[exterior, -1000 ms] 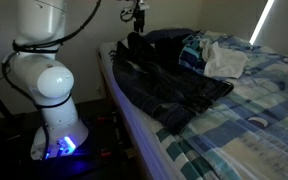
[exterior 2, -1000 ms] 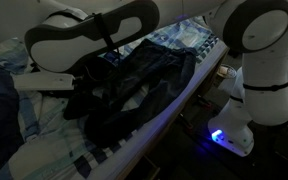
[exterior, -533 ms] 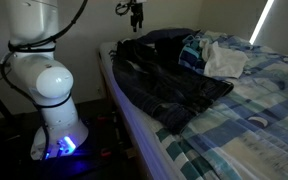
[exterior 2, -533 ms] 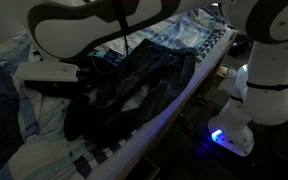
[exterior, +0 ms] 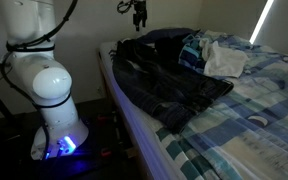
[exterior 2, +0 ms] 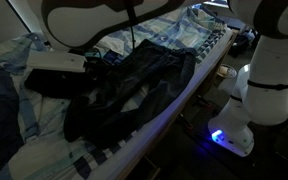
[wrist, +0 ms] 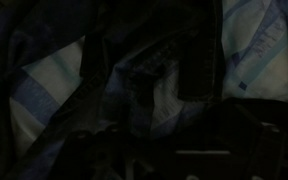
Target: Lay the blue jeans out on the bed
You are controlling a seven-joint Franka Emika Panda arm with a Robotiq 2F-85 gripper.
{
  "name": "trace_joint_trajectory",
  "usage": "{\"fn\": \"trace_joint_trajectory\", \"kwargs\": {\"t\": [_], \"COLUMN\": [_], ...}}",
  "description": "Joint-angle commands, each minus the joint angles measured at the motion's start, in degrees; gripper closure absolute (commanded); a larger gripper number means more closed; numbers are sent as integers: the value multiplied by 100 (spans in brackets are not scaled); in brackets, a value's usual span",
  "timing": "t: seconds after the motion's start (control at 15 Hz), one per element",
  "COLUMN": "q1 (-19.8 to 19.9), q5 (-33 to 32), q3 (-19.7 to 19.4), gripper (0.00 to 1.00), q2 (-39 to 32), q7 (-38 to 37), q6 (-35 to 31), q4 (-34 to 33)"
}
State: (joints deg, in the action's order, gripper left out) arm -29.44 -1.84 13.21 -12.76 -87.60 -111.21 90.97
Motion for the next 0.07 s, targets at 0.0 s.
{"fn": "trace_joint_trajectory", "kwargs": {"t": [0.0], "q1": [117], "q5": [-42], "q3": [165], "gripper": [0], "q2": [-31], "q7": [-24], "q6": [28], "q4": [-41]}}
